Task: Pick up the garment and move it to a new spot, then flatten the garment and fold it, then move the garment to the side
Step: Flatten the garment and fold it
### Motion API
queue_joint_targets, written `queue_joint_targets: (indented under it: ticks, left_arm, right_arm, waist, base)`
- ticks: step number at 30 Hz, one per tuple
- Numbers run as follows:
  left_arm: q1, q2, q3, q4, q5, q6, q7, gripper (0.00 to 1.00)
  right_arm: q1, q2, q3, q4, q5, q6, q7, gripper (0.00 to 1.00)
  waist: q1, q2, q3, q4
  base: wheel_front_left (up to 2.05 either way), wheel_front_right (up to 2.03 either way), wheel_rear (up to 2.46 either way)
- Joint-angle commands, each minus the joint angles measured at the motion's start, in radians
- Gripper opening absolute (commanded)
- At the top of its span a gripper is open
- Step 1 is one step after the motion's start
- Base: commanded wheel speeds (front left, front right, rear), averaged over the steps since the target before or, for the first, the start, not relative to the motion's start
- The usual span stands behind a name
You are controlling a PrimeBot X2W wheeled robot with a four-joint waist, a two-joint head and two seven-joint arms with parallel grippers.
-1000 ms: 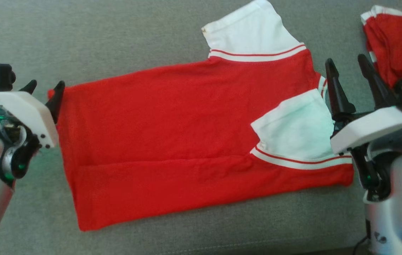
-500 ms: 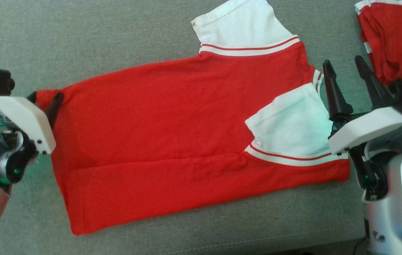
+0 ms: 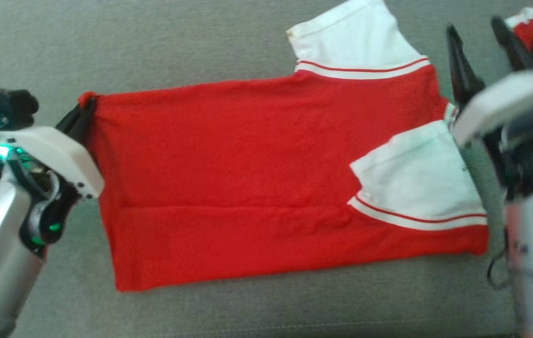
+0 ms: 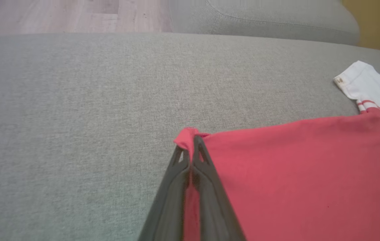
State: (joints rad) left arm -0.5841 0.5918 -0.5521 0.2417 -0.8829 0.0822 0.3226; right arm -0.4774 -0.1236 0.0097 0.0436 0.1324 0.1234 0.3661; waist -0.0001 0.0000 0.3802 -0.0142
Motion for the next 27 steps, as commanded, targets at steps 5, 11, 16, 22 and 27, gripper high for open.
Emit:
queue_joint_targets:
  ticks: [5, 11, 16, 22, 27]
  left_arm:
    - [-0.041, -0.005, 0.040, -0.087, 0.035, 0.014, -0.062, 0.00]
    - [-0.070, -0.056, 0.019, -0.113, 0.049, 0.015, -0.087, 0.00]
    - [-0.104, -0.099, -0.005, -0.103, 0.063, 0.001, -0.109, 0.00]
    - [-0.130, -0.132, -0.022, -0.068, 0.068, -0.016, -0.126, 0.00]
    - [-0.137, -0.136, -0.024, -0.043, 0.066, -0.025, -0.134, 0.00]
  right_arm:
    - [-0.279, -0.049, 0.072, 0.158, -0.022, 0.007, 0.115, 1.00]
    - [-0.444, -0.065, 0.074, 0.336, -0.064, 0.007, 0.187, 1.00]
    - [-0.534, -0.083, 0.042, 0.475, -0.098, 0.007, 0.226, 1.00]
    - [-0.575, -0.083, 0.027, 0.586, -0.119, 0.007, 0.240, 1.00]
    - [-0.574, -0.075, 0.046, 0.644, -0.095, 0.007, 0.277, 0.80]
  waist:
    - [0.0001, 0.0000, 0.049, 0.085]
    - [0.0001, 0.0000, 0.102, 0.145]
    - [0.0001, 0.0000, 0.142, 0.194]
    - [0.0001, 0.0000, 0.161, 0.220]
    - [0.0001, 0.0000, 0.161, 0.217]
  base:
    - [0.00, 0.00, 0.00]
    - [0.00, 0.00, 0.00]
    - [0.00, 0.00, 0.00]
    - [0.00, 0.00, 0.00]
    - [0.00, 0.00, 0.00]
